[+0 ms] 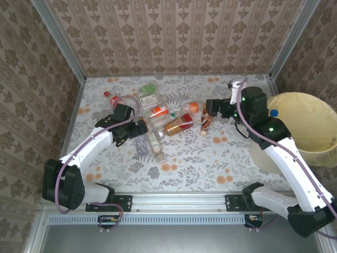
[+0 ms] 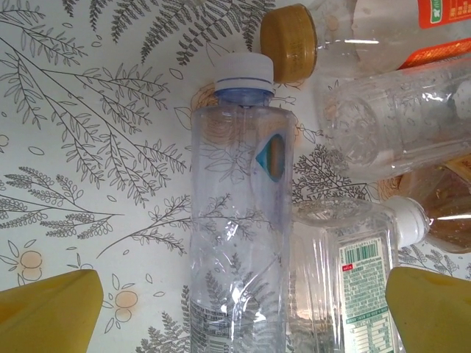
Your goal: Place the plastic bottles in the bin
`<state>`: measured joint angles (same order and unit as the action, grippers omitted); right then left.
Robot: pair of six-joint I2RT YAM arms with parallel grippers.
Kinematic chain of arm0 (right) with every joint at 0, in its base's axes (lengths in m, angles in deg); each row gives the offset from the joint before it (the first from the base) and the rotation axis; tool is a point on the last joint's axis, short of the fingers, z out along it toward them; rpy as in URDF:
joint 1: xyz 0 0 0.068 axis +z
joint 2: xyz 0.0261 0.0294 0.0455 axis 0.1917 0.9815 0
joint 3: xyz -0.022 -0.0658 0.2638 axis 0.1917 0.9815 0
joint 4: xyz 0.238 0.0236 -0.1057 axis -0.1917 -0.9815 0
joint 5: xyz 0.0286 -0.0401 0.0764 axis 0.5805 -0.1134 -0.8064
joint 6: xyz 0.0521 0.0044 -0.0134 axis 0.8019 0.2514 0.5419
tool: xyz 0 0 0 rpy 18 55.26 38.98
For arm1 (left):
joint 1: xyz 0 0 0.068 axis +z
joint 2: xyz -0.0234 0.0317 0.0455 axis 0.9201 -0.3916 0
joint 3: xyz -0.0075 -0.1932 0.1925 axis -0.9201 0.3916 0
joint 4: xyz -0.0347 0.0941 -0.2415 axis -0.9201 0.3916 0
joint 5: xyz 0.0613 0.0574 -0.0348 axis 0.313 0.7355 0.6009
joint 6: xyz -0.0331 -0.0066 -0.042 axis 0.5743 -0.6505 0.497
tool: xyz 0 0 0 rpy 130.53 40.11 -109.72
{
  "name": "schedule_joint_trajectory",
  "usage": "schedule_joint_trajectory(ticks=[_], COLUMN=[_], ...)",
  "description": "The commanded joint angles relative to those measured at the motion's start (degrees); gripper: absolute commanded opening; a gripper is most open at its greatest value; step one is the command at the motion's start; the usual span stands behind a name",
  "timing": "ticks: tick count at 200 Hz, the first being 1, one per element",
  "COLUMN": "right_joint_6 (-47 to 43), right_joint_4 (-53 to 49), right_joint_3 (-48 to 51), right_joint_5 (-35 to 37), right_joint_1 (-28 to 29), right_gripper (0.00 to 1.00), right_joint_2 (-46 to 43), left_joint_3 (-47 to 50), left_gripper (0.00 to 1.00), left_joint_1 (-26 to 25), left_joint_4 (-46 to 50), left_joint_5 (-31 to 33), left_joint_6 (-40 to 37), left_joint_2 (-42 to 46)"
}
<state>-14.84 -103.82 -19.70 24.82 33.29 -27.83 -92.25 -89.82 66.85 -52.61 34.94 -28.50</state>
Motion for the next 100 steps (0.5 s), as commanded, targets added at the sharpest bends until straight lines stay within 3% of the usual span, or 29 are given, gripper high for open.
schedule_joint_trajectory(ticks=[1, 84, 100], right_joint_6=[0.08, 9.76, 10.23], right_joint_4=[7.36, 13.2, 14.03], right_joint_3=[3.17, 9.18, 9.34], right_joint_5=[3.75, 7.35, 6.99], right_joint_1=[3.11, 8.08, 8.34], right_gripper=[1.0, 1.0, 1.0], right_joint_2=[2.14, 14.12, 15.28], left_joint_3=[0.56, 2.63, 3.12], left_gripper=[1.0, 1.0, 1.0], left_joint_1=[-0.51, -2.88, -5.49], left_joint_4=[0.75, 1.26, -0.24], left_joint_5=[-0.26, 0.25, -1.25], left_joint_6=[1.2, 2.38, 1.12], left_joint_2=[1.31, 1.32, 0.81])
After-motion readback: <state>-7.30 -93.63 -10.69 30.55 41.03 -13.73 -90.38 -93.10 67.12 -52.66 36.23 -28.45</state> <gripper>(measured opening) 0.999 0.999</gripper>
